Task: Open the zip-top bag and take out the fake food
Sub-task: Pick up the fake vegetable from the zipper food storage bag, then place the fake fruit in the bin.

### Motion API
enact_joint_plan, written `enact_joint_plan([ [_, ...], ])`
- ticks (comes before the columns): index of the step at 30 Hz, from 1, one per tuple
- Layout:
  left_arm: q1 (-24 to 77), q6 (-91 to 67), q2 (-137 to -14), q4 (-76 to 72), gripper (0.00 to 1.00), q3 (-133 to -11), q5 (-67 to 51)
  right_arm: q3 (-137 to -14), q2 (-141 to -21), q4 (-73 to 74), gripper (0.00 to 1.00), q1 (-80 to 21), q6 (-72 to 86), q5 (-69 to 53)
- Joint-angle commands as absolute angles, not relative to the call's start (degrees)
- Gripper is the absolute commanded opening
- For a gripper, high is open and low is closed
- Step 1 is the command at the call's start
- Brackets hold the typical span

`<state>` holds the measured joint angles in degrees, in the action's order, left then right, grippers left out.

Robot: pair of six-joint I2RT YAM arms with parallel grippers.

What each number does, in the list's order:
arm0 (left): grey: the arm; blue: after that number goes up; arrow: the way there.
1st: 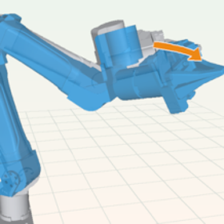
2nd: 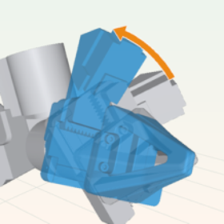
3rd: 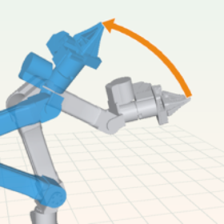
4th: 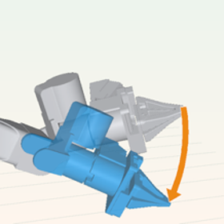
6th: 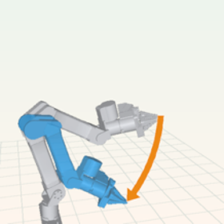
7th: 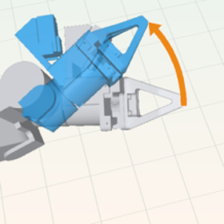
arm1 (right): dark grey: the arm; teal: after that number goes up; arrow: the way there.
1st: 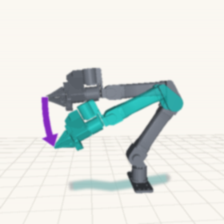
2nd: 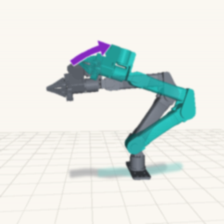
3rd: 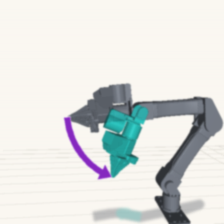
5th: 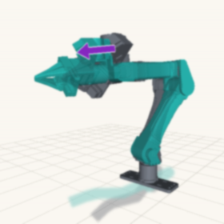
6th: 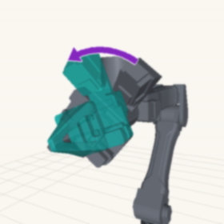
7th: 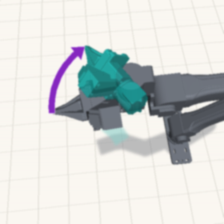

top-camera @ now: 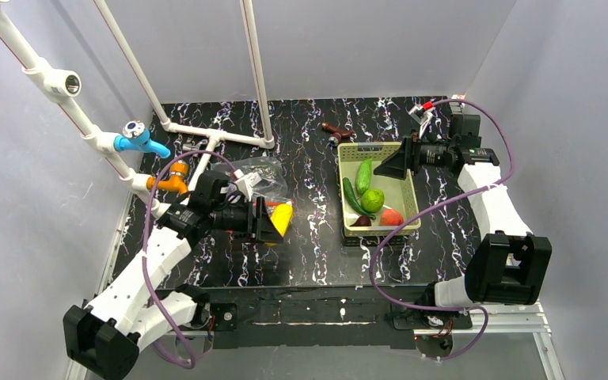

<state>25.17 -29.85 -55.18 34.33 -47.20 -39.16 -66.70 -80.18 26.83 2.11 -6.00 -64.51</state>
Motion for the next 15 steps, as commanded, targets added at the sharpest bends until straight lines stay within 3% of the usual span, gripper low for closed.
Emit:
enact_joint_plan([
  [1,29.23,-30.19,-54.05,27.62,0.00,-49.40,-45.52,-67.48,-78.62,25.21,0.84,1.85,-5.43,-65.91],
  [5,35.54,-31.28,-59.69,19.42,0.00,-53.27,-41.80,-67.82,-78.57,25.84,0.84,2.14,-5.43,-65.91],
  [6,37.24,-31.29,-61.95,17.35,0.00,-54.70,-40.61,-67.97,-78.57,26.11,0.84,2.33,-5.43,-43.02],
  [7,38.81,-31.21,-64.21,15.63,0.00,-56.10,-38.72,-68.06,-78.57,26.38,0.84,2.60,-5.43,-51.87],
  [8,40.41,-31.07,-67.45,13.24,0.00,-57.84,-37.13,-68.17,-78.57,26.57,0.84,2.94,-5.43,-53.01],
  [15,47.32,-27.79,-85.33,10.23,0.00,-70.60,-27.15,-68.13,-78.20,26.64,0.84,5.31,-5.43,-53.23],
])
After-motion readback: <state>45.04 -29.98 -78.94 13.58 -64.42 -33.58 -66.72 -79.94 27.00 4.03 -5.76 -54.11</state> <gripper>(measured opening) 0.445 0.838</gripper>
